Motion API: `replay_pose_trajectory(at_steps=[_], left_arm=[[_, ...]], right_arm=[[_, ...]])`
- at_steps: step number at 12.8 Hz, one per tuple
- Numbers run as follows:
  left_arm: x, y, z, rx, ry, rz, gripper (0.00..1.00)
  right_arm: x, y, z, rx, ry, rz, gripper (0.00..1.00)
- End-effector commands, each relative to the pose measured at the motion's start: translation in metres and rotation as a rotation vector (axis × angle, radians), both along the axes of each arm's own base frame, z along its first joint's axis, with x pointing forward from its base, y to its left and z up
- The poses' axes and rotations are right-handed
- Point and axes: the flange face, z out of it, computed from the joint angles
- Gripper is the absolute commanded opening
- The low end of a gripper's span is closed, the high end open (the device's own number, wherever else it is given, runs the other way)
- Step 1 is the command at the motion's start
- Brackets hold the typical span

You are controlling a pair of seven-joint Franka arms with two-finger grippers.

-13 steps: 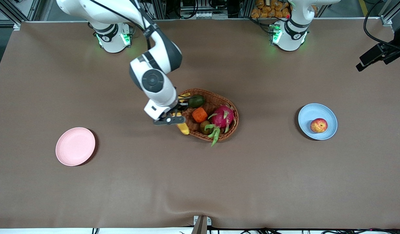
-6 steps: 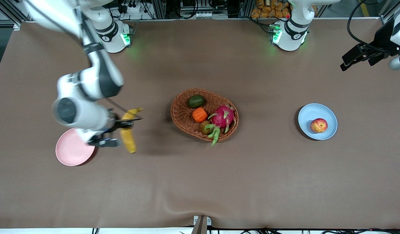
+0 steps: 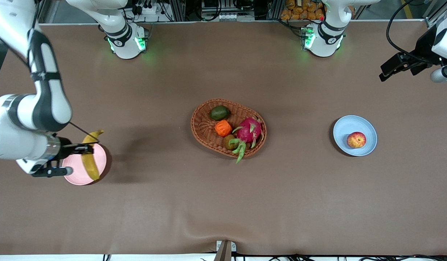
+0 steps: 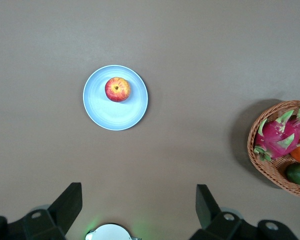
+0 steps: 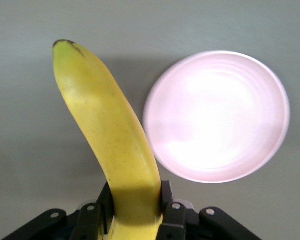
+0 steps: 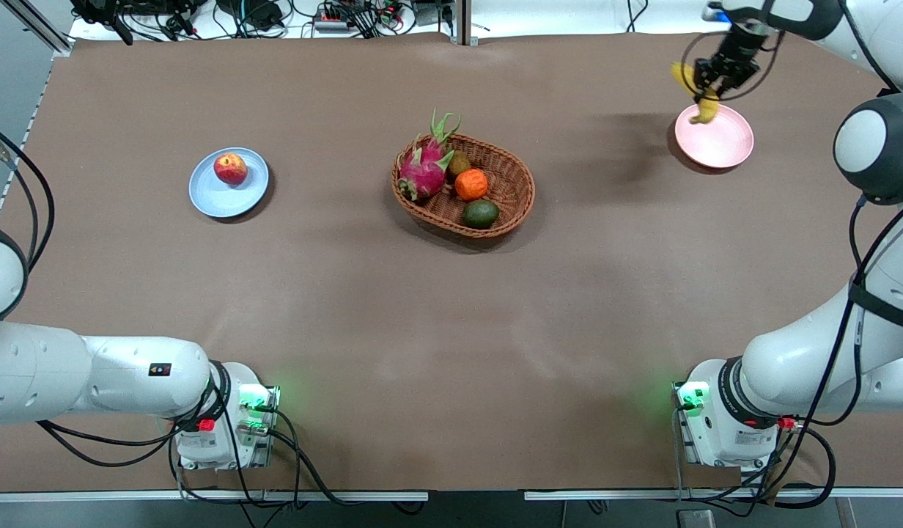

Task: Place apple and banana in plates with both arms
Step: 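Lift the banana and carry it over the pink plate with the right gripper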

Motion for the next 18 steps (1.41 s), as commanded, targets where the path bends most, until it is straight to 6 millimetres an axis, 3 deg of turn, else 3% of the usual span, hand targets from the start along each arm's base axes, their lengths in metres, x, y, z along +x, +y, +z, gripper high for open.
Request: replay_pose_trajectory(at_steps=[1, 2, 5, 8, 9, 11, 14, 16, 18], left_arm=[[0.001, -0.001, -0.004, 0.038, 0.016, -0.013, 1.00], [0.002, -0.001, -0.005, 0.043, 0.017, -0.013, 1.00], [-0.001, -0.002, 0.000, 0.044, 0.013, -0.019, 1.00], [-0.004, -0.003, 0.001, 0.045, 0.019, -0.017, 1.00], [-0.004, -0.002, 0.001, 0.045, 0.020, -0.013, 1.00], [-0.006, -0.012, 0.002, 0.047, 0.020, -0.020, 1.00], [-0.010, -0.022, 0.004, 0.051, 0.019, -0.036, 1.00], [-0.010, -0.029, 0.002, 0.052, 0.024, -0.047, 1.00], [-0.010, -0.029, 0.002, 0.052, 0.024, -0.047, 1.00]], right_arm=[[0.009, -0.030, -0.043, -0.040, 0.052, 0.017, 0.00], [0.007, -0.035, -0.060, -0.040, 0.079, 0.012, 0.00], [0.000, -0.059, -0.085, -0.024, 0.110, -0.031, 0.00], [0.009, -0.061, -0.092, -0.029, 0.049, -0.036, 0.00], [0.011, -0.062, -0.093, -0.030, 0.031, -0.039, 0.17], [0.014, -0.062, -0.084, -0.033, 0.008, -0.043, 1.00], [0.032, -0.059, -0.040, -0.045, -0.066, -0.033, 1.00], [0.036, -0.049, 0.015, -0.059, -0.131, -0.018, 1.00], [0.027, -0.024, 0.080, -0.061, -0.160, 0.012, 1.00]])
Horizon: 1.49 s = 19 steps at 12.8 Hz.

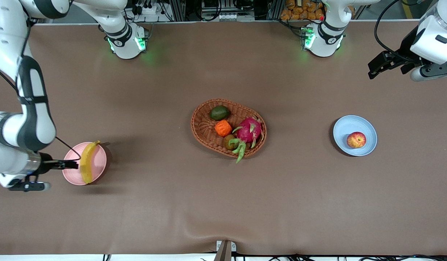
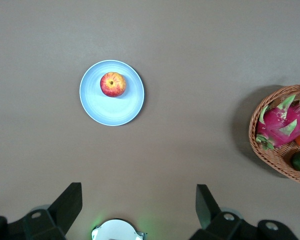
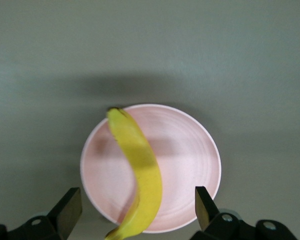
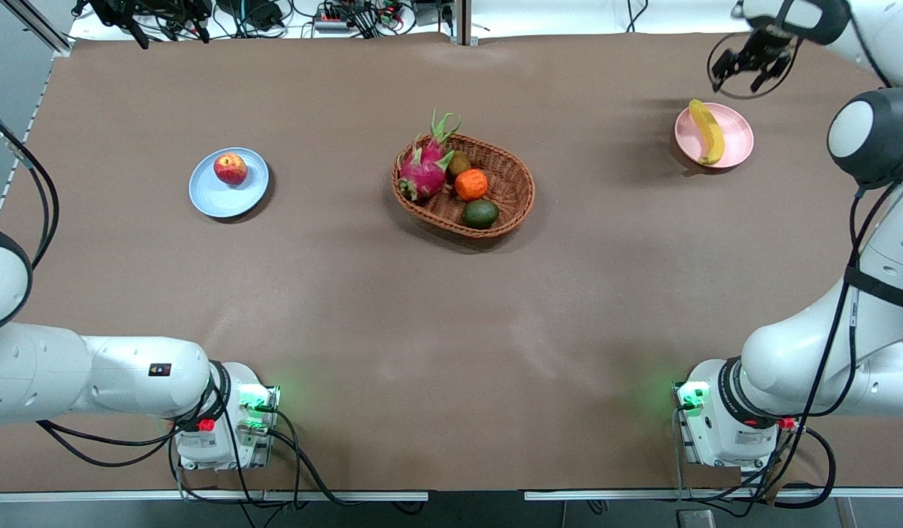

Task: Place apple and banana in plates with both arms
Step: 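Lower the banana onto the pink plate, open and withdraw the right gripper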

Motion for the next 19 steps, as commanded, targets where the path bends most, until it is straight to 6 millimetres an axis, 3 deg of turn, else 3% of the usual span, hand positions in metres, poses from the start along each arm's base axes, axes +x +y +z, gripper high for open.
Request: replay_pose_trajectory(at_steps=[1, 2, 6, 8, 11, 13, 19], left_arm=[[-0.004, 0.001, 0.005, 0.025, 0.002, 0.009, 1.00], [-0.004, 0.001, 0.005, 0.025, 0.002, 0.009, 1.00], [-0.004, 0.003, 0.005, 0.025, 0.002, 0.013, 1.00], [-0.004, 0.003, 0.005, 0.025, 0.002, 0.014, 1.00], [-0.004, 0.005, 0.005, 0.024, 0.001, 0.016, 1.00], [-0.004, 0.005, 0.005, 0.024, 0.002, 0.016, 1.00], [-0.004, 0.005, 0.007, 0.023, -0.004, 0.012, 1.00]], right_arm=[[-0.022, 0.042, 0.099, -0.018, -0.029, 0.053, 1.00], [-0.036, 0.055, 0.130, -0.021, -0.022, 0.067, 1.00], [-0.103, 0.075, 0.241, -0.020, -0.015, 0.079, 1.00], [-0.145, 0.086, 0.283, -0.022, -0.005, 0.080, 1.00], [-0.175, 0.085, 0.311, -0.027, 0.012, 0.007, 1.00], [-0.183, 0.062, 0.314, -0.023, 0.029, -0.038, 1.00], [-0.188, 0.060, 0.324, -0.023, 0.009, -0.042, 1.00]])
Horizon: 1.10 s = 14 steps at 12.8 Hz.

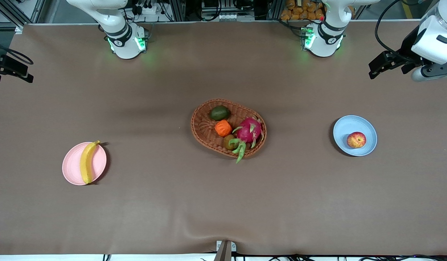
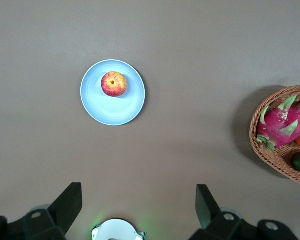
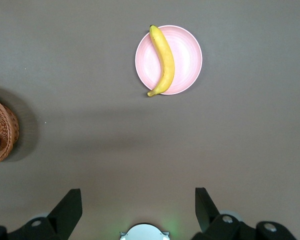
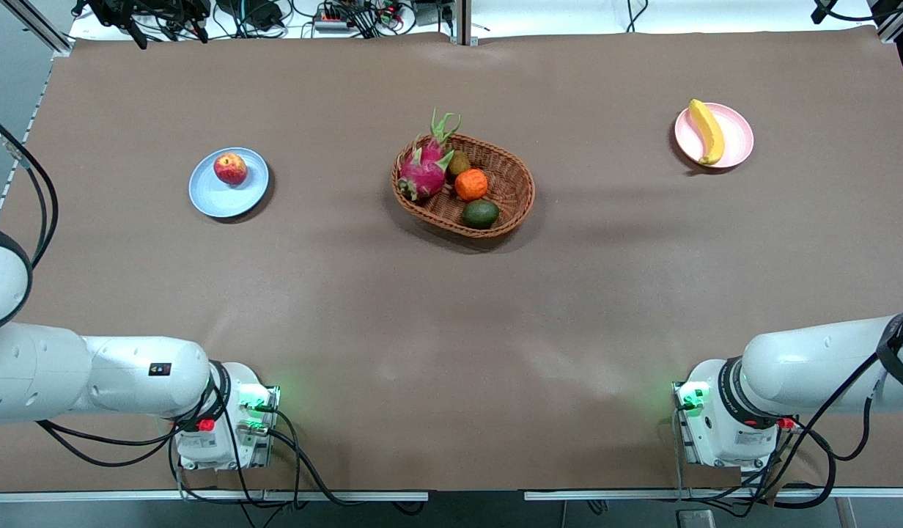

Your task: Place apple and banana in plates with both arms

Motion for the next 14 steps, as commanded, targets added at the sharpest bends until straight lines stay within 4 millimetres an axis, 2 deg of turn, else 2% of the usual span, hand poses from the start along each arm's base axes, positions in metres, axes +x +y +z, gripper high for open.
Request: replay_pose_trajectory(at_steps=[1, 14], left_arm=[[-0.004, 0.001, 0.009, 0.023, -0.007, 0.006, 1.00], [0.001, 0.007, 0.012, 0.009, -0.013, -0.007, 1.00]], right_arm=[[-0.006, 0.005, 0.005, -0.013, -0.023, -0.012, 1.00], [0.003, 0.007, -0.010, -0.024, -0.026, -0.066, 1.00]])
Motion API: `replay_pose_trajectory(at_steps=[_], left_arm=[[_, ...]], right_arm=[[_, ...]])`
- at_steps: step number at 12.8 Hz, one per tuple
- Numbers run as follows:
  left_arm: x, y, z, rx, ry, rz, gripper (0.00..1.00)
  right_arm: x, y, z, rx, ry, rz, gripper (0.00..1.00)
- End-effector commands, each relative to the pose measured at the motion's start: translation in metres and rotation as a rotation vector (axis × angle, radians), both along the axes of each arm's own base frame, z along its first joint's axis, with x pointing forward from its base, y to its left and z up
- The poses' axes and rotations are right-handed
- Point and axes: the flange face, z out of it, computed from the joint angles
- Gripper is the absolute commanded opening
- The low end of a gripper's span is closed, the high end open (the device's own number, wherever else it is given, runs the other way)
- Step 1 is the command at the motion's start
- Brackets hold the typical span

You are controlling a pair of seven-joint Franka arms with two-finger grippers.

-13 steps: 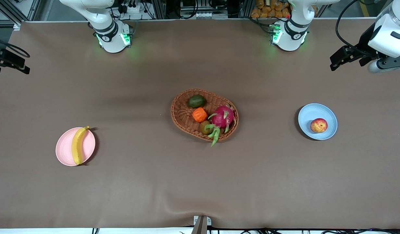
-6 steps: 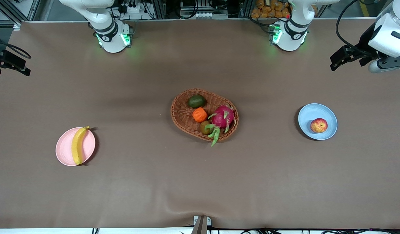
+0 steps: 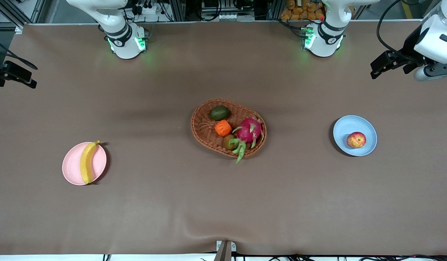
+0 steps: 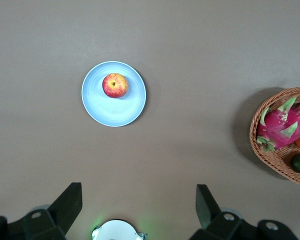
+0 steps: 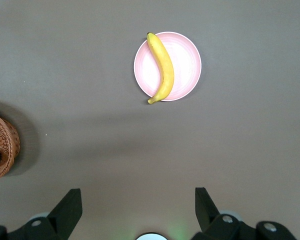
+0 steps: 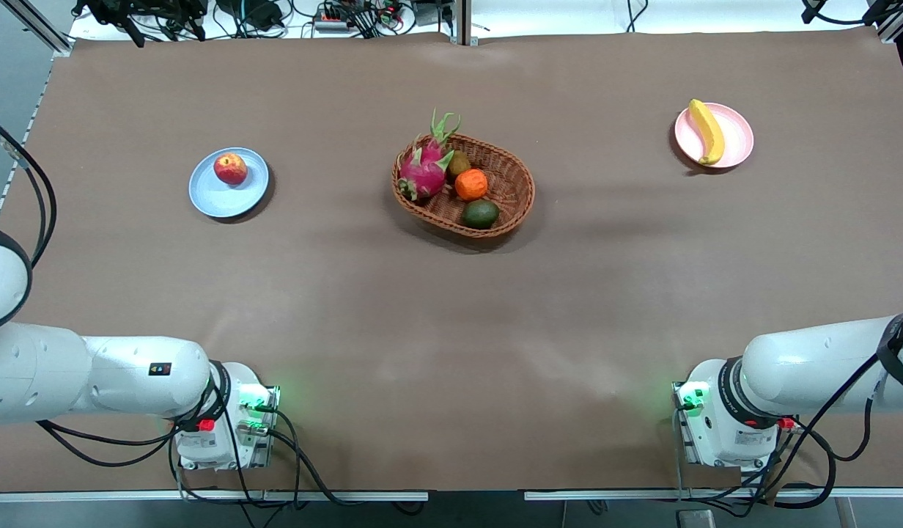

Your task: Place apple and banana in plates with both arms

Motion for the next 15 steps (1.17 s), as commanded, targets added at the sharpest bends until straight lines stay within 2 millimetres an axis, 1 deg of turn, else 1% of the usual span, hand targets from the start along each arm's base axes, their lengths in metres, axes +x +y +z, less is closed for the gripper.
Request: replay_pose_trajectory(at_steps=[1, 7, 9, 15], left_arm=[[0.000, 0.003, 0.007, 0.012, -0.004, -0.010, 1.00], [0.000, 0.002, 0.007, 0.015, -0.003, -0.011, 1.00], [-0.001, 0.002, 0.011, 0.013, -0.007, -0.011, 1.00], [-0.005, 0.000, 0.018, 0.009, 0.003, -0.016, 1.00]], right_arm=[[-0.003, 0.002, 0.002, -0.018, -0.007, -0.027, 1.00], [-0.002, 0.012, 0.002, -0.023, -0.002, -0.021, 1.00], [-0.002, 0.010, 0.005, -0.025, -0.008, -0.025, 1.00], [-0.003, 0.008, 0.007, -0.028, -0.004, -0.026, 1.00]])
